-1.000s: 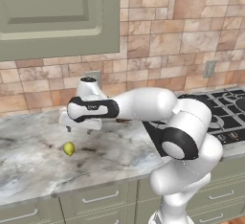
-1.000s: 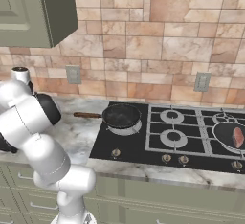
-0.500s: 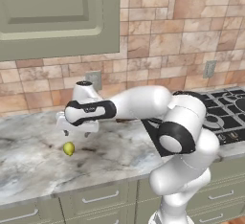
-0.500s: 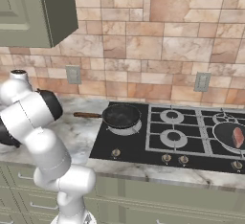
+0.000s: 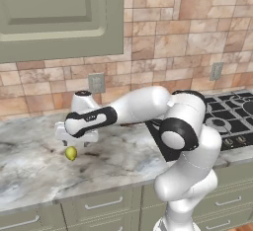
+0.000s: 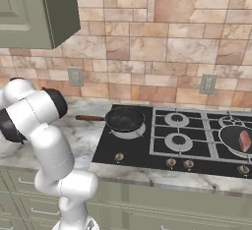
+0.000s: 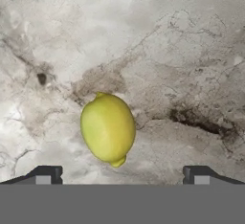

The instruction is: Place both pans onto different burners. Then place the lemon and the steak on different pans.

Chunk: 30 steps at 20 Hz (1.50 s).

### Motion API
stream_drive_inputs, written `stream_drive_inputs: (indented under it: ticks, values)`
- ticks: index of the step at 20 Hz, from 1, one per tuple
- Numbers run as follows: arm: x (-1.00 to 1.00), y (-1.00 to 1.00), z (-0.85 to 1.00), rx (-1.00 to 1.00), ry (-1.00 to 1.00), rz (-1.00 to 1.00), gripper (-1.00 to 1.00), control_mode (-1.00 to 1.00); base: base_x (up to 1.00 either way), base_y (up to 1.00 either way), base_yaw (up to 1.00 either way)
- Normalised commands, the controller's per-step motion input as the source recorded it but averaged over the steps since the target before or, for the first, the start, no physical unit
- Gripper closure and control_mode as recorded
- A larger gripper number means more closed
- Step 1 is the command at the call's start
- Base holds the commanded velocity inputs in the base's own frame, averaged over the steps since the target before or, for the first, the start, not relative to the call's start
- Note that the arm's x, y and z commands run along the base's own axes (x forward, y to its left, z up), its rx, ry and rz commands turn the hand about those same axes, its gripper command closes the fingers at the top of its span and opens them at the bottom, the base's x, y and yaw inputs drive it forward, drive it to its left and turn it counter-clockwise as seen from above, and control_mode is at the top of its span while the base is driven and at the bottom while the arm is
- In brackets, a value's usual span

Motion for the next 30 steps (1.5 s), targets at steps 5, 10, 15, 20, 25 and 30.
stream_drive_inputs:
  ticks: [5, 10, 15, 20, 25, 30]
  values:
    - [0.17, 0.09, -0.04, 0.0, 0.0, 0.0, -1.0, -1.0, 0.0, 0.0, 0.0]
    - [0.1, 0.0, -0.04, 0.0, 0.0, 0.0, -1.0, -1.0, 0.0, 0.0, 0.0]
    - [0.0, 0.03, -0.19, 0.0, 0.0, 0.0, -1.0, -1.0, 0.0, 0.0, 0.0]
    - [0.0, 0.02, -0.16, 0.0, 0.0, 0.0, -1.0, -1.0, 0.0, 0.0, 0.0]
    - [0.0, 0.12, -0.18, 0.0, 0.0, 0.0, -1.0, -1.0, 0.0, 0.0, 0.0]
    - [0.0, 0.14, -0.21, 0.0, 0.0, 0.0, -1.0, -1.0, 0.0, 0.0, 0.0]
